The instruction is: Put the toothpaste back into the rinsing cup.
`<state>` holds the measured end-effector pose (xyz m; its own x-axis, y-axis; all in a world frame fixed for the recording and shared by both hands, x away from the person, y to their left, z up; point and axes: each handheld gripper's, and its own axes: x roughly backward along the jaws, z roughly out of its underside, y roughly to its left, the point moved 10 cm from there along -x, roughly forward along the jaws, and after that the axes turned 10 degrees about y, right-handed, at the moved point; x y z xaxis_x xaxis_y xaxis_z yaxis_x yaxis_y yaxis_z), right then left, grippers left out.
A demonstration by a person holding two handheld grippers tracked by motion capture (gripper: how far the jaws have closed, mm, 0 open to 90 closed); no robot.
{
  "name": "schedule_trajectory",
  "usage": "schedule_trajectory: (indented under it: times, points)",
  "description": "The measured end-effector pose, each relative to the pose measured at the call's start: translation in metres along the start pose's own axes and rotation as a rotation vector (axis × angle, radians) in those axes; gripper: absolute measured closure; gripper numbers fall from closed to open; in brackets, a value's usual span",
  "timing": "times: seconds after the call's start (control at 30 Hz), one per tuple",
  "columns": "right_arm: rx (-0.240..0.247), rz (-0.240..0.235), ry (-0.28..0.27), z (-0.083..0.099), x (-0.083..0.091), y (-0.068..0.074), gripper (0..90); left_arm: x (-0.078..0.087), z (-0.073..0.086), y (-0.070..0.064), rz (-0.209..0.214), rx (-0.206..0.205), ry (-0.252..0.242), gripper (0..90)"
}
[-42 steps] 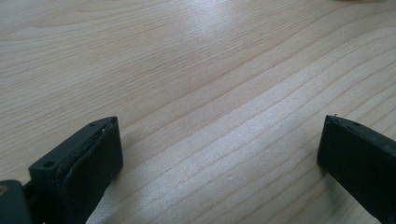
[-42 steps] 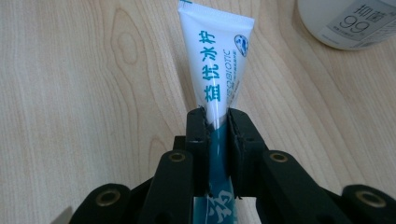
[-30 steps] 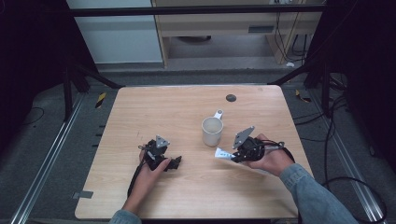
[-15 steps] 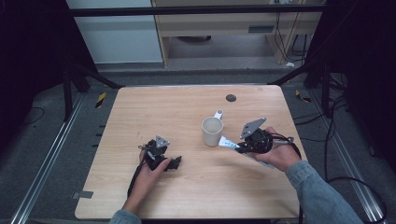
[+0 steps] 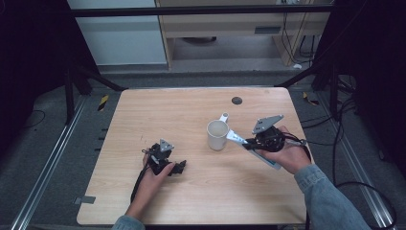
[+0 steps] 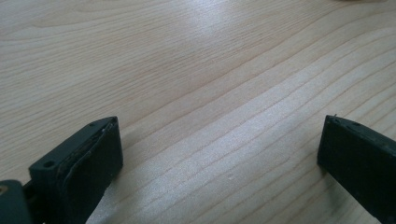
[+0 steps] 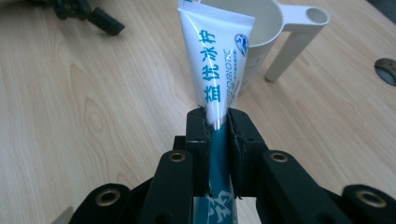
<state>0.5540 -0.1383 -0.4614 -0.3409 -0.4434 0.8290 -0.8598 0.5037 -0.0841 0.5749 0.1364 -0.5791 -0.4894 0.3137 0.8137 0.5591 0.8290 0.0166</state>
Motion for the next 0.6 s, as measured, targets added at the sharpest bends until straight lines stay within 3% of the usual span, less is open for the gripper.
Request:
schedule_trajectory:
  times: [0.23,0.6]
  points:
    - [-0.042,0.020,-0.056,-0.012,0.008,-0.005,79.6,0.000,0.000,0.000,0.000,0.001,-0.001,0.0]
    - [-0.082,0.037,-0.093,-0.026,0.007,-0.007,79.6,0.000,0.000,0.000,0.000,0.000,0.000,0.0]
